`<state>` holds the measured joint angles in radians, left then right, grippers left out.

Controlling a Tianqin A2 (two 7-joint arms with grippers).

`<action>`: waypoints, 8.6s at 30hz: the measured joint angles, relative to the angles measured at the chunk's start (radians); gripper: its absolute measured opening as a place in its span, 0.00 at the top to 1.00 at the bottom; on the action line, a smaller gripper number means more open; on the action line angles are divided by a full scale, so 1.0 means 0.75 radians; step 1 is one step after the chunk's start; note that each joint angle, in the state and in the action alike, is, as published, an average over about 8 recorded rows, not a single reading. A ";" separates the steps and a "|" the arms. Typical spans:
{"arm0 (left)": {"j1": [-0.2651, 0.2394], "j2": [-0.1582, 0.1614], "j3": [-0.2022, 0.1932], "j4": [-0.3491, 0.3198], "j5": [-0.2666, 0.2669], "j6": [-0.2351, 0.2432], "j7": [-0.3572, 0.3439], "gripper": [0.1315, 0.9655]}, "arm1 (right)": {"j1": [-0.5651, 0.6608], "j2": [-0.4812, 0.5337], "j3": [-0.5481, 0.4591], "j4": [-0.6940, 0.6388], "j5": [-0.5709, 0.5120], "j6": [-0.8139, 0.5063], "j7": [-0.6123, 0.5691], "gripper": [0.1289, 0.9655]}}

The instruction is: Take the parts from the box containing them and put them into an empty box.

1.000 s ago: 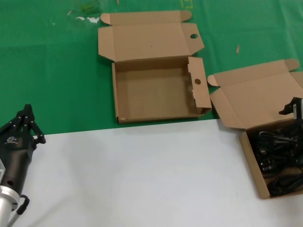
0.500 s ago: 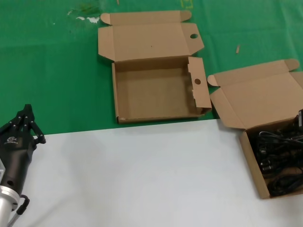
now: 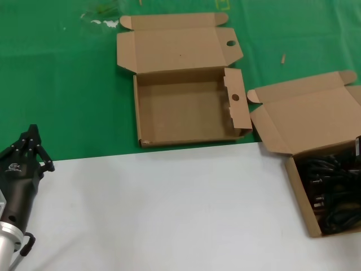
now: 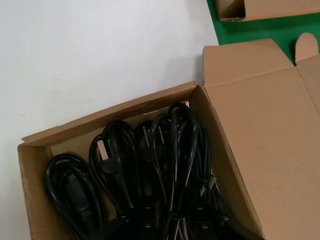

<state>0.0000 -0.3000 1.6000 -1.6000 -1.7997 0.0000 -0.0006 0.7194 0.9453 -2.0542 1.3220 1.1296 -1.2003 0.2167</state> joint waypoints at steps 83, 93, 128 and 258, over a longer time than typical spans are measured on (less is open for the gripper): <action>0.000 0.000 0.000 0.000 0.000 0.000 0.000 0.99 | 0.544 -0.898 -0.262 -0.512 -0.173 0.316 -0.251 0.75; 0.000 0.000 0.000 0.000 0.000 0.000 0.000 0.99 | 0.252 -0.704 -0.099 0.029 -0.135 0.316 0.051 0.55; 0.000 0.000 0.000 0.000 0.000 0.000 0.000 0.66 | -0.225 -0.733 0.170 0.218 0.221 0.773 -0.030 0.01; 0.000 0.000 0.000 0.000 0.000 0.000 0.001 0.00 | -0.922 -0.854 0.583 0.363 0.859 1.558 -0.276 0.00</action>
<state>0.0000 -0.3000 1.6000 -1.6000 -1.8000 0.0000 0.0000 0.0282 0.3049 -1.6167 1.5942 1.7742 -0.0317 0.0099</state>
